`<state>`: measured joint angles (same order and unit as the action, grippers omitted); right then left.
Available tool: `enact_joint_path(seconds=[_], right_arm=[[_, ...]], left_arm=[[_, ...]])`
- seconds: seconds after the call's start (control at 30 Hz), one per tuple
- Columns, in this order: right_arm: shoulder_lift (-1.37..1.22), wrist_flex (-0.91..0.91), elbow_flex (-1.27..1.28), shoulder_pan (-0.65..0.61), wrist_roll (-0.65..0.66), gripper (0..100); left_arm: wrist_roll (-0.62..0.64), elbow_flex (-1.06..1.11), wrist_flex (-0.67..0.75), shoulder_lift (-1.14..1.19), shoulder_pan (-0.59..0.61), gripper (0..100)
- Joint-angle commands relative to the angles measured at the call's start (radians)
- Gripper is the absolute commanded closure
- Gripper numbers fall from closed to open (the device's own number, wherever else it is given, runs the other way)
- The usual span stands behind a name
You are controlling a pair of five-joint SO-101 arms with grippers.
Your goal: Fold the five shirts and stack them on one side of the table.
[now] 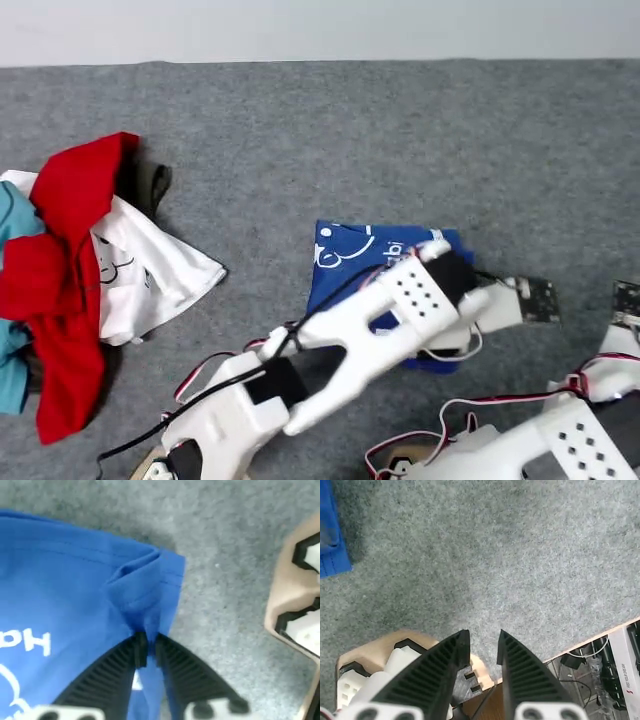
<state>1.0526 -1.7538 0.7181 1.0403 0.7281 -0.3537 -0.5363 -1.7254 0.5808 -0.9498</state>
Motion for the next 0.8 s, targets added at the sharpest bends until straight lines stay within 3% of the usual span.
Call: enact_joint_path(seconds=[0.0, 0.47, 0.6, 0.77], right_arm=[[0.008, -0.031, -0.006, -0.002, 0.008, 89.5], [0.008, -0.028, -0.008, -0.004, 0.008, 89.4], [-0.001, -0.021, -0.009, -0.018, 0.008, 89.4], [-0.002, 0.018, -0.014, -0.197, 0.000, 89.4]], left_arm=[[-0.008, 0.001, -0.011, -0.115, 0.034, 88], [-0.014, 0.001, -0.028, -0.239, 0.130, 87], [-0.008, 0.001, -0.026, -0.324, 0.242, 88], [-0.005, 0.002, -0.026, -0.419, 0.437, 100]])
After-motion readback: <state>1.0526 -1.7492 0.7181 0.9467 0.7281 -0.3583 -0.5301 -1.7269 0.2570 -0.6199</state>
